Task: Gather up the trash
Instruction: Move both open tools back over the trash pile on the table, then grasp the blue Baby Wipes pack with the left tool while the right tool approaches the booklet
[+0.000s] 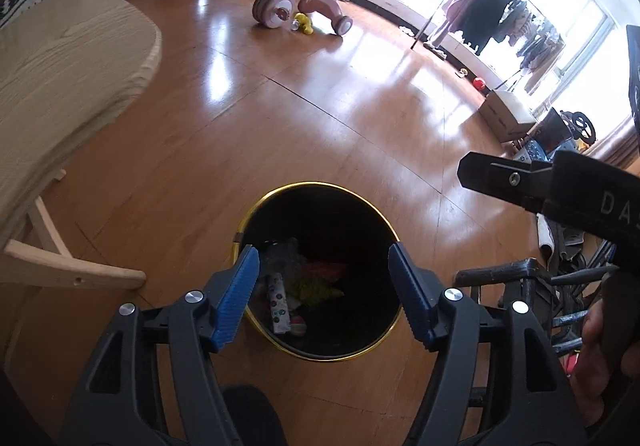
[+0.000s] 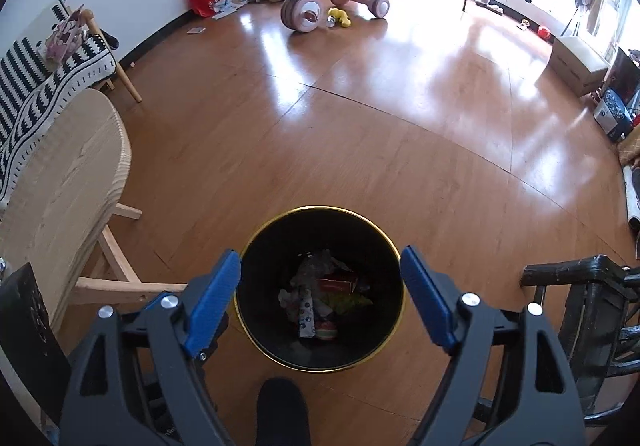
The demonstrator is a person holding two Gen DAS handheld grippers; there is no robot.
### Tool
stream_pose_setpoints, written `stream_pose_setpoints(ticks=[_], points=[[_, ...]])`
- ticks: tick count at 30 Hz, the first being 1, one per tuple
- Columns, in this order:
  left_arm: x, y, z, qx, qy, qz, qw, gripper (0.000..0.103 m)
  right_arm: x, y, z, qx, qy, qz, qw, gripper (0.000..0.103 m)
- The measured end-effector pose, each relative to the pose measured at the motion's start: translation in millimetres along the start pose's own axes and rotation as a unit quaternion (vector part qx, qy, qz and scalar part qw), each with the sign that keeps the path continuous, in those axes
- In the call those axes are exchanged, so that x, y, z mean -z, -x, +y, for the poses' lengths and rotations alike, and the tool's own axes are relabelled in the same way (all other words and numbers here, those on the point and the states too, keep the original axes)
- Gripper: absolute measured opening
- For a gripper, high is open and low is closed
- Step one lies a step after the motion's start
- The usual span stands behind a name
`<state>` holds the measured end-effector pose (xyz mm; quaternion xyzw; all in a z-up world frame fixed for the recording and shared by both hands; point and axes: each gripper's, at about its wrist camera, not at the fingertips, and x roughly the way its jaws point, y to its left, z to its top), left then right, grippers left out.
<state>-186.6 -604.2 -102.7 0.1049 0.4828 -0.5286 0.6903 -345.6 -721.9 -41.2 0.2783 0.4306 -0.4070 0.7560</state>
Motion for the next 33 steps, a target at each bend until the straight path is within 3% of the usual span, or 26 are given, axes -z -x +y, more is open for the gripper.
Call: stream_pose_setpoints(ticks=[6,11,14,19,24,28,33], points=[[-1.1,57.7,45.9,-0.042,0.004,-0.031,0.9986,0.083,-5.4,15.0,54.1,-0.045,0.037,-0.032,0.998,0.081],[4.5,144.7,117.8,-0.126,-0.003,-0.08,0.9888,0.091,-5.8,36.0,130.4,-0.102,0.075,-0.064,0.99,0.085],[14.2,207.4,173.7,-0.195,0.02,-0.115,0.9738,0.091,-1.0,48.2,193.7,-0.135,0.109,-0.076,0.982,0.086],[43.3,288.9,256.9,-0.254,0.072,-0.147,0.9533,0.092,23.5,65.0,314.6,-0.198,0.178,-0.076,0.961,0.087],[79.0,359.2,347.4,-0.347,0.125,-0.172,0.9135,0.092,63.2,68.5,428.5,-0.244,0.241,-0.054,0.938,0.087],[96.2,401.1,417.1,-0.381,0.162,-0.175,0.8936,0.092,104.0,67.4,504.6,-0.255,0.291,-0.036,0.921,0.087],[100.5,402.9,468.4,-0.379,0.2,-0.167,0.8876,0.092,135.5,59.0,551.6,-0.261,0.321,-0.018,0.91,0.087]])
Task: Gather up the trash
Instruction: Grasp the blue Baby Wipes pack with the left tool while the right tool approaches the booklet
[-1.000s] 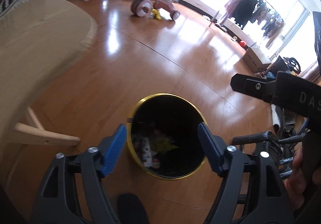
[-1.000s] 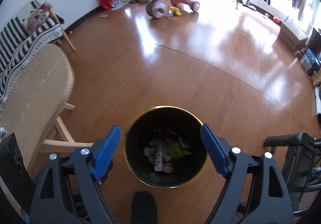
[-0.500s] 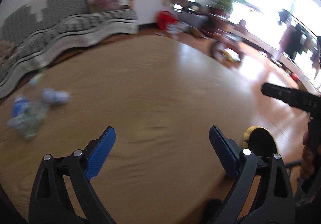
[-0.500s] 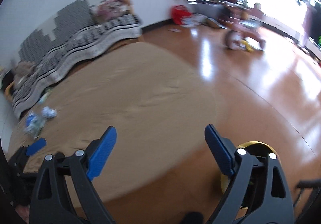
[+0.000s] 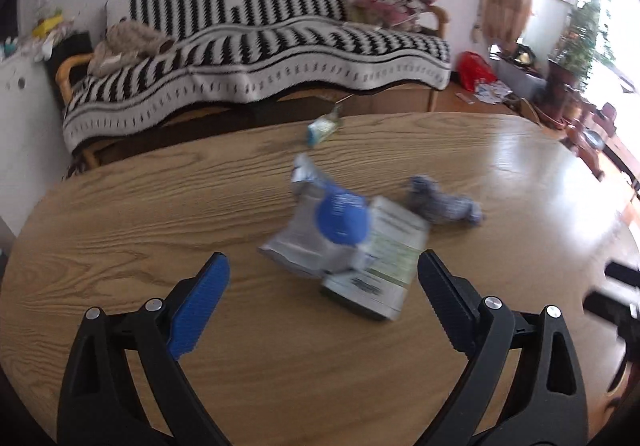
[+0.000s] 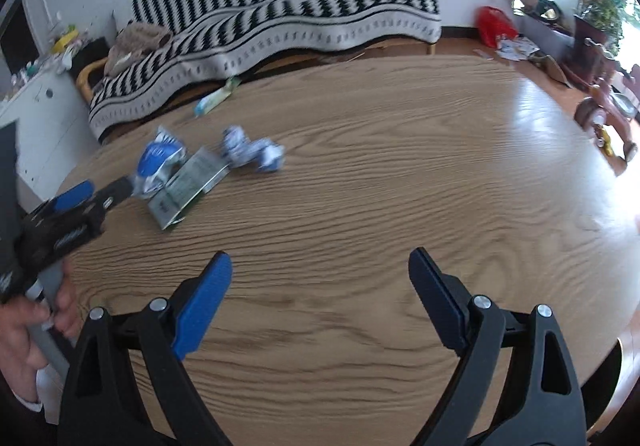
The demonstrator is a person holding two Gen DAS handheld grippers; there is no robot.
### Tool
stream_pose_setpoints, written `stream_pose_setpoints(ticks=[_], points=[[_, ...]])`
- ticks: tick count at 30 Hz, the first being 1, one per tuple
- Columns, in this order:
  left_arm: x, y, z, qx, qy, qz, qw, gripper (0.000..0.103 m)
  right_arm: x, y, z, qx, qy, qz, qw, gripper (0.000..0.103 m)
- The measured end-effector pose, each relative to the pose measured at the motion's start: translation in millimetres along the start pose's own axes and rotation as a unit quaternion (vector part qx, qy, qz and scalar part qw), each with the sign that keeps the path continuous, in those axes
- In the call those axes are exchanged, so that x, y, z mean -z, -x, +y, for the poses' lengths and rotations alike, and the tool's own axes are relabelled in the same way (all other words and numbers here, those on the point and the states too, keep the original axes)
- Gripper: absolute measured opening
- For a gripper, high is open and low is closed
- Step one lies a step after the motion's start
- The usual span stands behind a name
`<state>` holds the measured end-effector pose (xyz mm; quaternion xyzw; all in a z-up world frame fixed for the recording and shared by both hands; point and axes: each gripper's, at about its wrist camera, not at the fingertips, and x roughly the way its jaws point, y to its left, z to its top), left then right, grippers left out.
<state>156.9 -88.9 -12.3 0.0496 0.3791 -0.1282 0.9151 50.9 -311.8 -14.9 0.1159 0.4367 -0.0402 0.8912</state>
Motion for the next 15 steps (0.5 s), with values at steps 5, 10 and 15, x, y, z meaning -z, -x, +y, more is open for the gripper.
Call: stream_pose_setpoints(ticks=[5,10,15], points=[[-11.2,-38.1,-6.0,-0.001,-0.014,0.012,0.9998,0.092,2.8,-17.3,14.8,-0.009,0.002,0.015,1.0,0.087],[-14.7,-58.0,-15.9,-0.018,-0.056,0.012,0.9982,0.078,5.3,-33.8,22.9,-0.011,0.005,0.034,0.999,0.087],[-19.6,-52.4,-1.9,-0.009,-0.04,0.015,0.999,0.037,3.0,-47.3,38.2,-0.02,0.005,0.041,0.999,0.087]])
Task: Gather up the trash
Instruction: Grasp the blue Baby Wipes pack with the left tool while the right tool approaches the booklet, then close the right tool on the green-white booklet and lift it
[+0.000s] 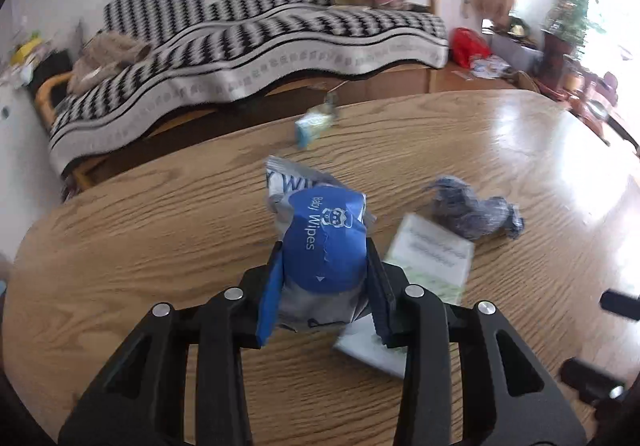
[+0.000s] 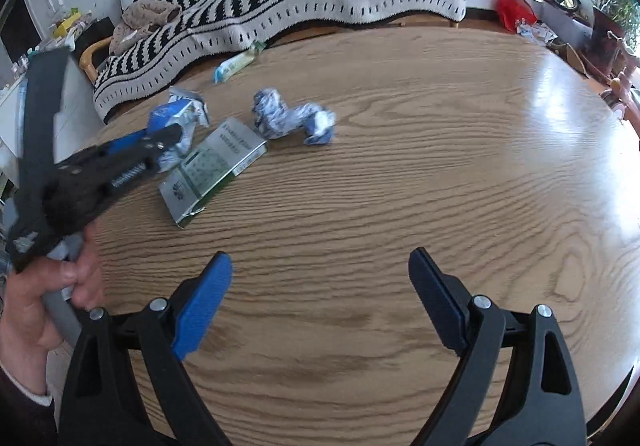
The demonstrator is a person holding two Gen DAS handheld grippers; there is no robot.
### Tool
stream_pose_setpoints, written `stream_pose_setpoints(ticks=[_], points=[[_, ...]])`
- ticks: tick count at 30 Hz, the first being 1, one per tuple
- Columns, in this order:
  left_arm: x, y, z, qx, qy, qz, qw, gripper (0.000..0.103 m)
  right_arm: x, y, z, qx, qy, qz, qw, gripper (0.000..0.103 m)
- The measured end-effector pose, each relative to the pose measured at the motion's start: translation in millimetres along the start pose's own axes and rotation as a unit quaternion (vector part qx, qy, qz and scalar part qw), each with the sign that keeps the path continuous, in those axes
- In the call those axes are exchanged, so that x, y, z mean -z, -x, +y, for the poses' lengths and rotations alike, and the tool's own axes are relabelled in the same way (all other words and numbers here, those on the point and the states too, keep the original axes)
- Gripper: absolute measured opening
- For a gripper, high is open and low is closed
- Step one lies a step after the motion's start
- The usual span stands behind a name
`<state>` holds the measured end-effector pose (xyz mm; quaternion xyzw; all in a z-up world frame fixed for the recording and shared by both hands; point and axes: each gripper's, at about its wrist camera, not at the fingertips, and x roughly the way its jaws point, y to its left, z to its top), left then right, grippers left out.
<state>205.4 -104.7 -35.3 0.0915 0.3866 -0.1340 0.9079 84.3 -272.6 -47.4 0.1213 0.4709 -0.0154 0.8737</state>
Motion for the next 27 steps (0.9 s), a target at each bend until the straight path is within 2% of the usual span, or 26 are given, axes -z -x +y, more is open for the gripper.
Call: stream_pose_setpoints(ticks=[2,5,6,8,12,15,17,21,22,23,25,27], points=[[3.4,9.3,15.4,0.002,0.024,-0.007,0.9997,0.036,-2.1,-9.3,12.5,-0.005,0.004,0.006,1.0,0.087],[13.3,31.0,44.9,-0.016,0.062,-0.008,0.9979,0.036,-3.8,-26.4,36.5,-0.014,0.009,0.015,1.0,0.087],[17.4,38.0,54.0,-0.018,0.076,-0.004,0.9969,0.036,-5.1,-30.0,42.4,-0.012,0.01,0.016,1.0,0.093],[28.5,55.6,72.7,-0.029,0.097,0.004,0.9948,0.036,-9.4,-37.4,61.8,-0.016,0.011,0.01,1.0,0.095],[47.3,93.0,94.6,-0.049,0.11,0.004,0.9927,0.036,-24.2,-53.6,97.2,-0.016,0.006,0.012,1.0,0.097],[59.9,112.1,104.7,-0.053,0.129,0.006,0.9902,0.036,-42.1,-70.7,115.9,0.004,0.006,0.008,1.0,0.097],[67.6,116.9,108.3,-0.057,0.129,0.008,0.99,0.036,-51.9,-81.3,122.1,0.032,0.005,0.001,0.999,0.097],[76.5,112.2,114.6,-0.061,0.119,0.023,0.9907,0.036,-58.1,-94.9,132.4,0.088,0.028,-0.002,0.996,0.097],[77.2,110.2,115.6,-0.063,0.116,0.025,0.9909,0.036,-58.3,-96.2,131.9,0.087,0.029,-0.005,0.996,0.097],[76.9,109.3,116.2,-0.062,0.115,0.026,0.9912,0.036,-57.7,-96.3,131.9,0.087,0.03,-0.007,0.996,0.096],[75.2,107.2,115.8,-0.061,0.11,0.025,0.9917,0.036,-56.0,-92.7,131.6,0.082,0.037,-0.011,0.996,0.084],[73.9,104.8,114.4,-0.061,0.104,0.027,0.9923,0.036,-54.3,-86.0,129.7,0.073,0.044,-0.013,0.996,0.061]])
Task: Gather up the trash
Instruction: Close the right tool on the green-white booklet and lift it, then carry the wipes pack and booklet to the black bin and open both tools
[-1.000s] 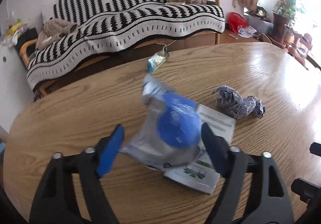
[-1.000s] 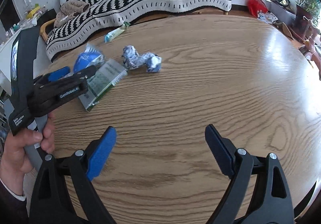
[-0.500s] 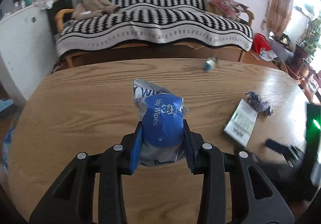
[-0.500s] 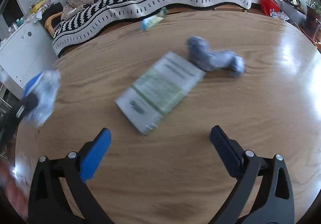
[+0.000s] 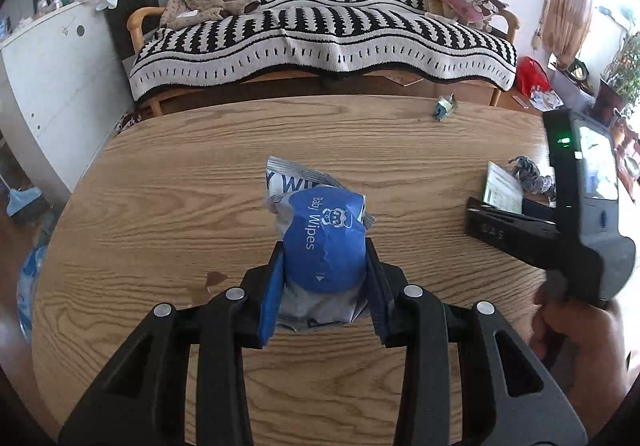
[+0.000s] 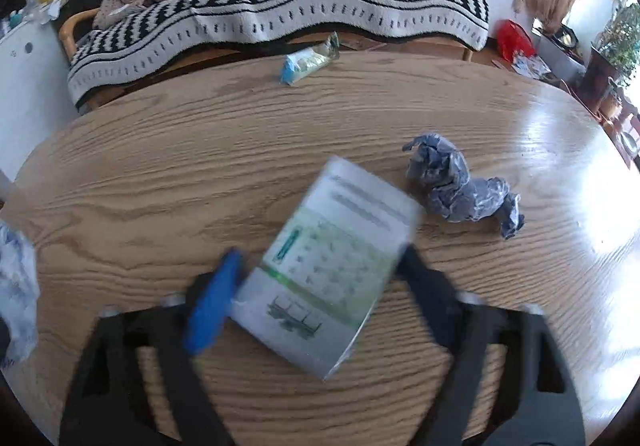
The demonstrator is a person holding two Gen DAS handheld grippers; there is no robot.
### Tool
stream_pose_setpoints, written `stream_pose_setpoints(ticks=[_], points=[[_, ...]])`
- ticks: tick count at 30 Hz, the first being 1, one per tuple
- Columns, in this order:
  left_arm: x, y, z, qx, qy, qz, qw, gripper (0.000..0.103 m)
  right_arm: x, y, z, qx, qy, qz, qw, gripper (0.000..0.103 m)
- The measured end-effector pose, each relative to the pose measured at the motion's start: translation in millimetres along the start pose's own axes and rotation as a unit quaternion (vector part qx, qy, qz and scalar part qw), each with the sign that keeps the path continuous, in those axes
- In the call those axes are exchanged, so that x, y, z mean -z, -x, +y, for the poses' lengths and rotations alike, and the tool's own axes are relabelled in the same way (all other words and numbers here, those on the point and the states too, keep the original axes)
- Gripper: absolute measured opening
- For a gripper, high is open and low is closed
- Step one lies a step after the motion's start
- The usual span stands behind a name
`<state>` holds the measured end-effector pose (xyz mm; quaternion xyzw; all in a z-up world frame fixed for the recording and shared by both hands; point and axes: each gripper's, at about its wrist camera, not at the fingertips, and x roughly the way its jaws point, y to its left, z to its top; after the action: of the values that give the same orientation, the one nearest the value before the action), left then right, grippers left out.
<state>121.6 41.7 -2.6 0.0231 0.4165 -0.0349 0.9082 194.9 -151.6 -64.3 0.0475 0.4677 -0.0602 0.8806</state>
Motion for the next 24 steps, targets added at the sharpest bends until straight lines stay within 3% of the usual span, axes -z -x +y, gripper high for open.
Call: stream_pose_setpoints(ticks=[7,14,18,24], points=[[-0.5,3.1,-14.7,0.007,-0.012,-0.007,0.9999,0.036,21.8,20.7,-22.0,-0.06,0.012,0.007,0.998,0.057],[-3.0,6.8,-53.3,0.026,-0.024,-0.013,0.9993,0.036,42.0,76.1,-75.4,-0.059,0.008,-0.012,0.998,0.057],[-3.6,11.8,-90.9,0.049,-0.041,-0.018,0.9978,0.036,57.6,115.6,-126.1,-0.04,-0.005,-0.034,0.999,0.057],[1.1,25.6,-180.9,0.107,-0.085,-0.032,0.99,0.036,95.7,176.3,-247.3,0.009,-0.068,-0.063,0.996,0.057]])
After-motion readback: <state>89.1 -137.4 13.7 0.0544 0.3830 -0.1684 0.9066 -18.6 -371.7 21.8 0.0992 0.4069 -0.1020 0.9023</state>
